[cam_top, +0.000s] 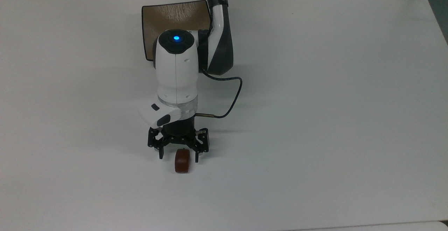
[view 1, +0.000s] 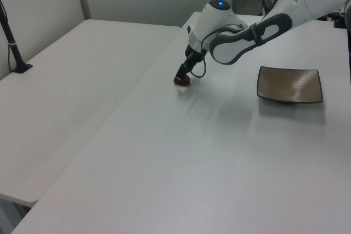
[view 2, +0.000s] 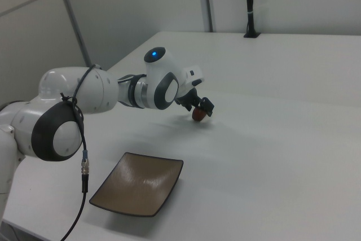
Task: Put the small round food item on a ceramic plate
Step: 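Lower the gripper over the red food item and close on it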
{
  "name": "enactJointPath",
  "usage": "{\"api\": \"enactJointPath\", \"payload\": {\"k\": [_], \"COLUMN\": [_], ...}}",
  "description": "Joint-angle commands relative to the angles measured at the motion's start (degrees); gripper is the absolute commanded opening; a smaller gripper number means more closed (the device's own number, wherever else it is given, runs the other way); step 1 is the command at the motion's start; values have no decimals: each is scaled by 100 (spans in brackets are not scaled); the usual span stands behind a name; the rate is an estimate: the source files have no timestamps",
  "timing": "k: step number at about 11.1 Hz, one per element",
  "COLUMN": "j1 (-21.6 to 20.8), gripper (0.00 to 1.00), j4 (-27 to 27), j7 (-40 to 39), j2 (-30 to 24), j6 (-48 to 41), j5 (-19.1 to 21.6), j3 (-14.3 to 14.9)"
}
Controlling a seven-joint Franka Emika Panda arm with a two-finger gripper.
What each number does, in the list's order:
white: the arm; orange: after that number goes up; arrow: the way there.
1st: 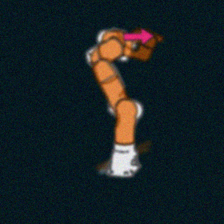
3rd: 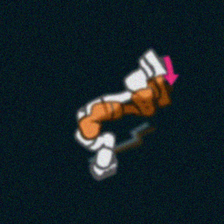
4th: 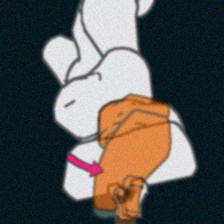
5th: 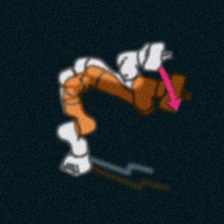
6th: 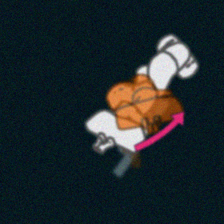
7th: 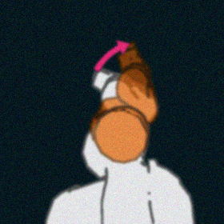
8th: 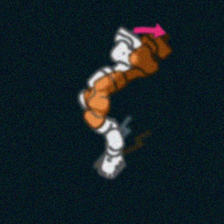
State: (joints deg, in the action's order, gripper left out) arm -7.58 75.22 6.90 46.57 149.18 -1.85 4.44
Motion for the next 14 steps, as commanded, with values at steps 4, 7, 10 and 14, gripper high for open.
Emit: {"api": "enactJointPath", "payload": {"k": [4, 7, 10, 14], "j1": [-7, -7, 11, 37], "gripper": [64, 30, 15, 15], "j4": [-8, 27, 62, 368], "j7": [22, 30, 22, 13], "j2": [63, 54, 28, -409], "j6": [120, 120, 120, 93], "j5": [-290, -334, -343, -343], "j3": [-57, -84, -84, -93]}}
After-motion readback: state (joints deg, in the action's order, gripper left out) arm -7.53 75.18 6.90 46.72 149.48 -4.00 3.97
